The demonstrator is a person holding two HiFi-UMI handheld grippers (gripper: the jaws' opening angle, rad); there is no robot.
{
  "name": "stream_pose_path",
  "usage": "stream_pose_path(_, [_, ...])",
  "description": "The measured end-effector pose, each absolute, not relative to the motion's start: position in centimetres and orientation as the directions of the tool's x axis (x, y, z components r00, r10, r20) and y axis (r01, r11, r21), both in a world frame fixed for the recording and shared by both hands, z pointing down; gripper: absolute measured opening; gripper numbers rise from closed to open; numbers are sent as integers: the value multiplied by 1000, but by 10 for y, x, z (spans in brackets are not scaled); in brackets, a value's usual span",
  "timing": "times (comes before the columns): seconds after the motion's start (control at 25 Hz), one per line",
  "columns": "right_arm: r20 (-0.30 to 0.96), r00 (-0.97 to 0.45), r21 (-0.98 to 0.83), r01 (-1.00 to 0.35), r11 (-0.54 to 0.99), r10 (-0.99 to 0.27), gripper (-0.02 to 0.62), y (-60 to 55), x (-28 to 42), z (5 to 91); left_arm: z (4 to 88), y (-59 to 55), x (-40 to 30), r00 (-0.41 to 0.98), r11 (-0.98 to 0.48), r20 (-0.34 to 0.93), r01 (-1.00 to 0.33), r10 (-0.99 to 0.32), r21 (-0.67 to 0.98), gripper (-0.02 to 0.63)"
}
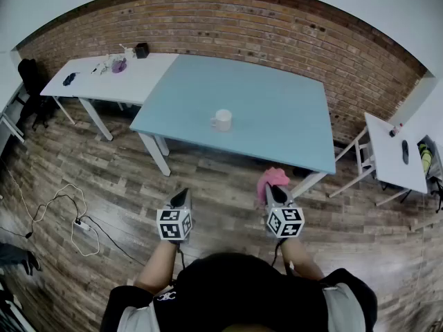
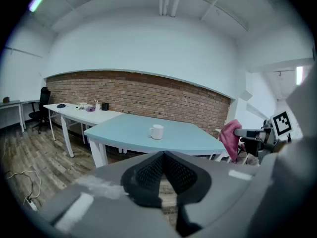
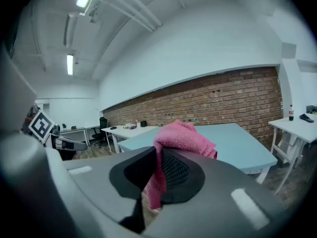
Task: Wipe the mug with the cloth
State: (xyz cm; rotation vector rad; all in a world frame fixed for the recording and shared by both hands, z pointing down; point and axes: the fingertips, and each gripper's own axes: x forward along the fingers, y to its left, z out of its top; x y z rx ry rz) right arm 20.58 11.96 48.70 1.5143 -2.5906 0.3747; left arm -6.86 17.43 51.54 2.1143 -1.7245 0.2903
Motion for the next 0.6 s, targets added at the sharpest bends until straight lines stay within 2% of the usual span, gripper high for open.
stream_pose_path(0.6, [185,-521,-180,-852,492,-833,40,120,191,482,520,172,-79,189,-144,405,-980,-895,140,6])
